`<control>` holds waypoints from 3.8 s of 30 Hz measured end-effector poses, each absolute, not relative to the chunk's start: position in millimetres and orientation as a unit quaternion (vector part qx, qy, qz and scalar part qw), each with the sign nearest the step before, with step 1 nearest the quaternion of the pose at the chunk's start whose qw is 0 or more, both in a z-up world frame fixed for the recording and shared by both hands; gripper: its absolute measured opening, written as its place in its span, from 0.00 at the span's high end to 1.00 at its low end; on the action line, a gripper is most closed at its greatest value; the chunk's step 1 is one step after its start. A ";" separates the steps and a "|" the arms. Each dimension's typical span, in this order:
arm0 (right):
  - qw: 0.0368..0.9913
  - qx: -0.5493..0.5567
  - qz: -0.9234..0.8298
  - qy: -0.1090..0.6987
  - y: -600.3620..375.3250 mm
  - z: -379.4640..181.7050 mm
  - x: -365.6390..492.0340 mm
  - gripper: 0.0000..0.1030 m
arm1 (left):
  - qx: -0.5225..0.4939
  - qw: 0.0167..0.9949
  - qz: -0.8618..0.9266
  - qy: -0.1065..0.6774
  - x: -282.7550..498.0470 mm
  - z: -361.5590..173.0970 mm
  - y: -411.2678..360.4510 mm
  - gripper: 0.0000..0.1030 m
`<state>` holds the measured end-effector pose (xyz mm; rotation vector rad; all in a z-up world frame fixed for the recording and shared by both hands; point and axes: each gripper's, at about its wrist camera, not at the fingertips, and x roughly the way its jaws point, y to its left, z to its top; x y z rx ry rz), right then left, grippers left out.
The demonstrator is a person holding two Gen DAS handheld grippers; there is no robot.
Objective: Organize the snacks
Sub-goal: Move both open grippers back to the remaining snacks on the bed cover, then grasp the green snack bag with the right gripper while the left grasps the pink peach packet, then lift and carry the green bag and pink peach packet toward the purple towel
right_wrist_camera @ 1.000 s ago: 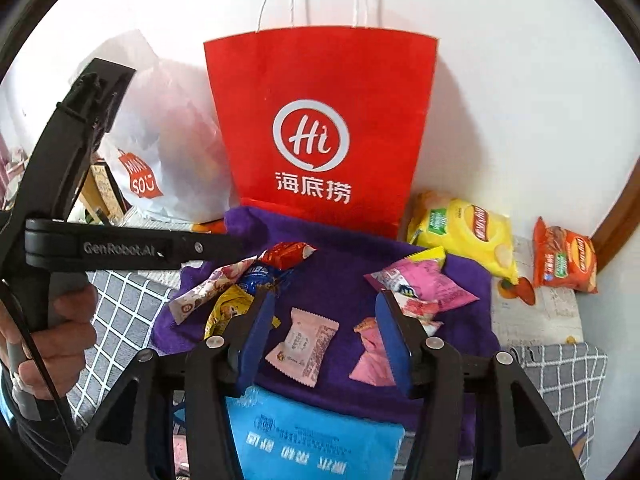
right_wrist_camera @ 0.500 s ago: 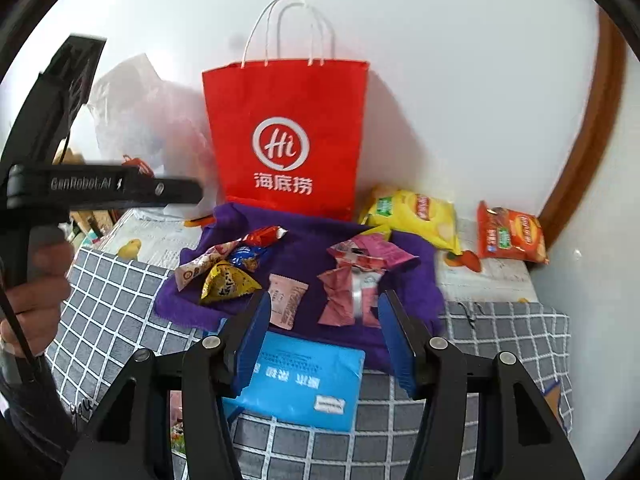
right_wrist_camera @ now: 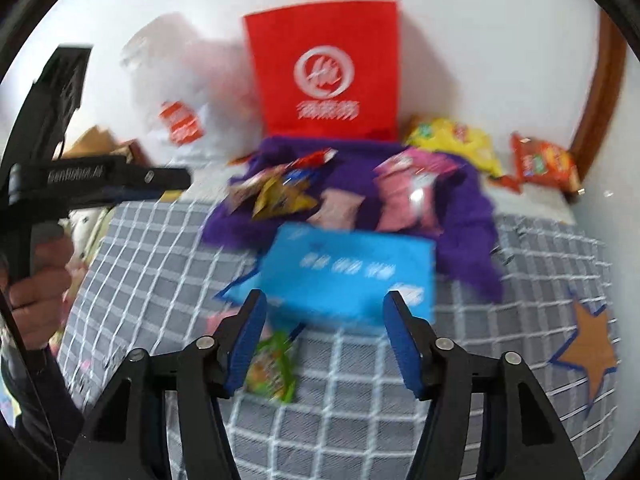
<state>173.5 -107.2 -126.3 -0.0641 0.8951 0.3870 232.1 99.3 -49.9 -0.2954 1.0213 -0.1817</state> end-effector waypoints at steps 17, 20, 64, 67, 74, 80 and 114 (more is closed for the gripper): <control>0.834 -0.058 0.212 0.505 -48.3 -205.3 178.3 0.35 | -0.179 0.843 -0.053 0.504 180.2 -87.0 143.9 0.42; 0.834 -0.069 0.213 0.505 -49.7 -212.8 167.9 0.35 | -0.186 0.838 -0.053 0.510 175.6 -96.9 146.8 0.42; 0.892 -0.019 0.153 0.425 -183.8 -224.4 134.0 0.42 | -0.028 0.852 -0.074 0.518 179.2 -163.2 33.2 0.66; 0.895 -0.021 0.152 0.419 -181.3 -227.0 136.3 0.42 | -0.025 0.857 -0.067 0.510 175.0 -172.0 32.2 0.65; 0.900 -0.010 0.150 0.410 -183.7 -229.7 144.2 0.42 | -0.034 0.880 -0.048 0.471 171.9 -174.1 32.5 0.63; 0.900 -0.021 0.144 0.411 -183.7 -229.6 154.3 0.42 | 0.002 0.890 -0.032 0.454 165.4 -175.9 21.5 0.62; 0.931 -0.039 0.171 0.320 -137.1 -117.0 167.8 0.45 | -0.109 0.886 -0.070 0.445 173.6 -62.1 72.9 0.65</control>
